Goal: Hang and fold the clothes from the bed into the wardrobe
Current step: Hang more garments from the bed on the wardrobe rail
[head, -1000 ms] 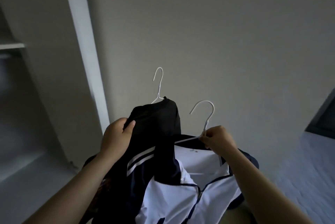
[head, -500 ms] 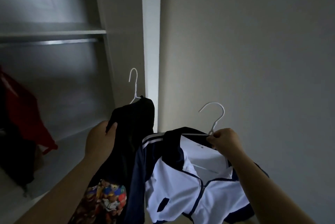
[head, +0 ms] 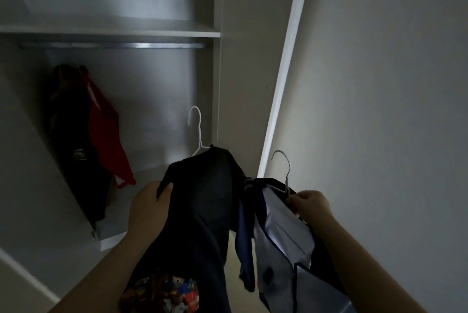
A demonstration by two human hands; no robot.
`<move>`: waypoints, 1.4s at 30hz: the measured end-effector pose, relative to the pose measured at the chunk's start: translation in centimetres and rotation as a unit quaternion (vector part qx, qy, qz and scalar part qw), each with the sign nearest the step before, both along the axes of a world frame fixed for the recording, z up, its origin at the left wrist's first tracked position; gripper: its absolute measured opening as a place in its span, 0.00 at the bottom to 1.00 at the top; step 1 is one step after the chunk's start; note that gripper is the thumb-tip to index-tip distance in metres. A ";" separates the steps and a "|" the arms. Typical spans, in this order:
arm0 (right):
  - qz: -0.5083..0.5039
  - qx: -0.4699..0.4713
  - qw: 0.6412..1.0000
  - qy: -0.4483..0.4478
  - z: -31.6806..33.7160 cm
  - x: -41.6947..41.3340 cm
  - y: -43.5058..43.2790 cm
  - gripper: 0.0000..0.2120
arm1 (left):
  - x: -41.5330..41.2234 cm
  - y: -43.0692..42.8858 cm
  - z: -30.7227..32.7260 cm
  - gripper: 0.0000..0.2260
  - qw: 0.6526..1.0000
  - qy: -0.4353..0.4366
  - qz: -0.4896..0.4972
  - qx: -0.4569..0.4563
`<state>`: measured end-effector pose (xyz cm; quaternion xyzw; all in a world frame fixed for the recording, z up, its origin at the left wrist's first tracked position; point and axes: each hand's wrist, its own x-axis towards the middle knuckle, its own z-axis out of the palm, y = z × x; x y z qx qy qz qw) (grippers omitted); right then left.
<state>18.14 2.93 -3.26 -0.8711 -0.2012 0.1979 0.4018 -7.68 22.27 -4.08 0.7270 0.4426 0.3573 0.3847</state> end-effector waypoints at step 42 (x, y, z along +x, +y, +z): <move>0.322 0.182 0.928 0.044 1.3 -4.4 59.1 0.08 | -7.5 30.9 -2.1 0.18 0.956 0.002 0.281 -0.078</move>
